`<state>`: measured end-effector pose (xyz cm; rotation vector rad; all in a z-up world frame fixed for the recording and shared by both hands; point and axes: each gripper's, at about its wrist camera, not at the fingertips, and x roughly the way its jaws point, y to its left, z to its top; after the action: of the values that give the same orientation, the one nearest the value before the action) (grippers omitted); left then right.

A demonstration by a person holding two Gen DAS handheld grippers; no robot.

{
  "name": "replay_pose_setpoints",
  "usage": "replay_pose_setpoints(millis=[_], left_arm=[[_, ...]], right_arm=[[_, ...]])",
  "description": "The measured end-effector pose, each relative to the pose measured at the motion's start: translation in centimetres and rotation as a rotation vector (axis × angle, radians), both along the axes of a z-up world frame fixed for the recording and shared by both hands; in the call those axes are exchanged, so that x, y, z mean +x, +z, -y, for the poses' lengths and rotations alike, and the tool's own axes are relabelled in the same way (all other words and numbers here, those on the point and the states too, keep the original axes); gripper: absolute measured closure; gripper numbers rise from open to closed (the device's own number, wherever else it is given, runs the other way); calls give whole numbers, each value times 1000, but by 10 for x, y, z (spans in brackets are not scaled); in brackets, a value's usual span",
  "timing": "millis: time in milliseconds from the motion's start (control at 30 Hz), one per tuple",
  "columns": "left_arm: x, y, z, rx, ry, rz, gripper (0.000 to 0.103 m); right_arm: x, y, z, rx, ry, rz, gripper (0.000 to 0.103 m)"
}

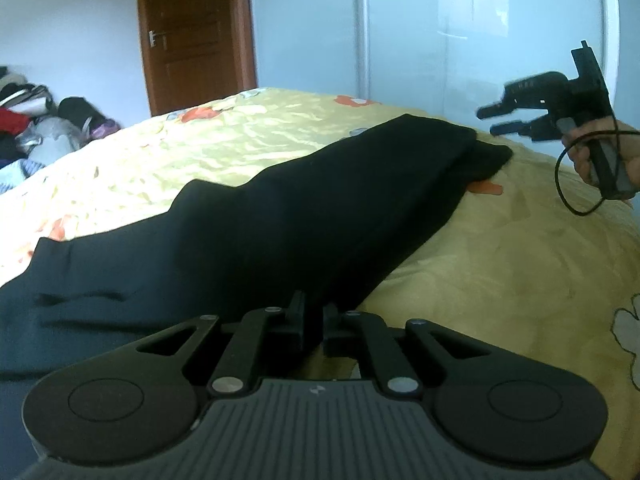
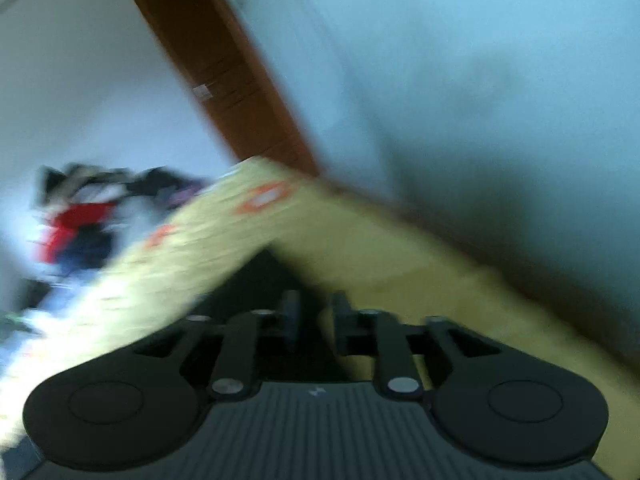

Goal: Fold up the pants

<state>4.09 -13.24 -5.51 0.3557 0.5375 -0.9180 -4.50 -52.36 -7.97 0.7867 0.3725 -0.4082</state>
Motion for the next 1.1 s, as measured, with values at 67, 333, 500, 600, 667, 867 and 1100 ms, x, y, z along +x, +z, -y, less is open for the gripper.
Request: replay_pose_setpoints(millis=[67,333,500,600,667,867,1100], left_arm=[[1,-1,1,-12,21,-2,80],[8,-4,3,-32,56,-10,75],[8,-4,-2,-47,55,-29,74],[9,-1,-7,-57,50,-47,75],[8,1,-10,-65,38,-55,75],[4,4,-14,-64,43,-71,75],[-11,25,-38,-115,173,102,30]], right_arm=[[13,-3,-5,16,-3,-24,38],[39,-18,-5,14,-20,-8,52],[26,-17,-12,-28,-38,-11,99],[0,-6,-26,-85,-46,0,99],[-13,-3,-28,-101,-44,-18,98],[-31,-3,-26,-69,-130,-67,72],[-6,11,-78,-161,113,19,46]])
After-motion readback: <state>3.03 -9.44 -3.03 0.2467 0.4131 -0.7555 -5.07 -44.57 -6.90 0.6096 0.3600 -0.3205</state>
